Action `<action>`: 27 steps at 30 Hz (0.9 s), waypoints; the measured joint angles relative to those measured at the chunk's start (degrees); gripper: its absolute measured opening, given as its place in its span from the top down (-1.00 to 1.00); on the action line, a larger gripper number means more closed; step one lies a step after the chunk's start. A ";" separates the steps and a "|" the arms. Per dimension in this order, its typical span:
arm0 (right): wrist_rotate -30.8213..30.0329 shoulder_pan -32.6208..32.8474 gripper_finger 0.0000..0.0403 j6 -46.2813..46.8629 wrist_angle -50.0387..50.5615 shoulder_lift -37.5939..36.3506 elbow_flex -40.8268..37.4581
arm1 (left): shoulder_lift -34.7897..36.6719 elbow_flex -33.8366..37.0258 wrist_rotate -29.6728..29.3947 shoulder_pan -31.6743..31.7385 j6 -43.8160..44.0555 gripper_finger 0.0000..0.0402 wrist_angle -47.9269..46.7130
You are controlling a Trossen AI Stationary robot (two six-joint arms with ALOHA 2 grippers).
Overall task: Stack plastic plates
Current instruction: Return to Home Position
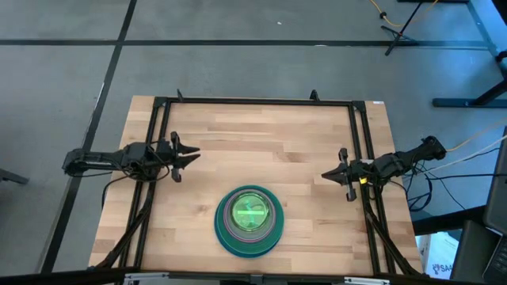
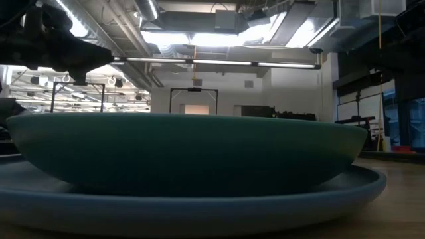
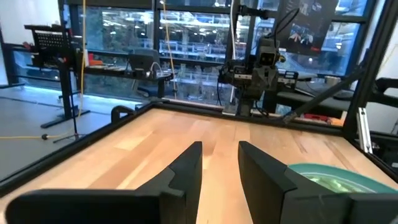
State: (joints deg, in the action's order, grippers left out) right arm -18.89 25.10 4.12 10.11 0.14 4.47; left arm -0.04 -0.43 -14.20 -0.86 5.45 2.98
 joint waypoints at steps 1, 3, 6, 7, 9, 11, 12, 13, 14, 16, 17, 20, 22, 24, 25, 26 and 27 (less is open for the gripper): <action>0.01 -0.02 0.96 0.02 0.00 0.00 0.00 | -0.10 0.00 -0.10 0.12 0.02 0.51 0.22; -0.02 0.00 0.95 0.03 -0.01 -0.01 0.00 | -0.08 0.00 -0.28 0.10 0.38 0.51 0.33; -0.01 0.00 0.94 0.01 -0.02 0.02 0.00 | -0.08 0.00 0.44 0.10 0.30 0.51 -0.20; -0.05 0.00 0.94 0.03 -0.02 0.00 0.00 | -0.08 0.00 0.42 0.10 0.17 0.51 -0.16; -0.38 0.00 0.94 0.03 -0.02 0.00 0.00 | -0.08 0.00 0.32 0.10 0.17 0.51 -0.15; -1.17 0.00 0.94 0.01 -0.06 0.00 0.00 | -0.08 0.00 0.31 0.10 -0.02 0.51 -0.15; -1.42 0.00 0.94 -0.01 -0.07 0.00 -0.01 | -0.08 0.00 0.31 0.10 -0.30 0.51 -0.15; -1.60 0.00 0.94 -0.04 -0.07 0.00 -0.02 | -0.08 0.00 0.35 0.10 -0.62 0.52 -0.15; -1.62 0.00 0.94 -0.04 -0.07 0.00 -0.02 | -0.08 0.00 0.36 0.10 -0.96 0.54 -0.15; -1.62 0.00 0.94 -0.04 -0.07 0.00 -0.02 | -0.08 0.00 0.36 0.10 -1.29 0.61 -0.15; -1.62 0.00 0.94 -0.04 -0.07 0.00 -0.02 | -0.08 0.00 0.36 0.10 -1.45 0.67 -0.15; -1.65 0.00 0.94 -0.06 -0.09 0.00 -0.02 | -0.08 0.00 0.86 0.10 -1.49 0.91 -0.15; -1.68 0.00 0.94 -0.06 -0.07 0.00 -0.02 | -0.08 0.00 1.65 0.10 -1.24 0.96 -0.17; -2.53 0.00 0.94 -0.06 -0.09 0.00 -0.02 | -0.08 0.00 2.51 0.10 -1.14 0.97 -0.26; -3.10 0.00 0.94 -0.06 -0.11 0.00 -0.02 | -0.08 0.00 3.20 0.10 -1.14 0.98 -0.34; -3.87 0.00 0.94 -0.06 -0.11 0.00 -0.02 | -0.08 0.00 4.23 0.10 -1.14 0.99 -0.33; -4.78 0.00 0.94 -0.03 -0.14 0.00 -0.02 | -0.08 0.00 5.54 0.10 -1.12 0.99 -0.33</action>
State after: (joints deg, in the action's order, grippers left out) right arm -23.67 25.10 4.09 9.96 0.14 4.45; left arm -0.12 -0.43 -8.66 -0.75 4.34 2.66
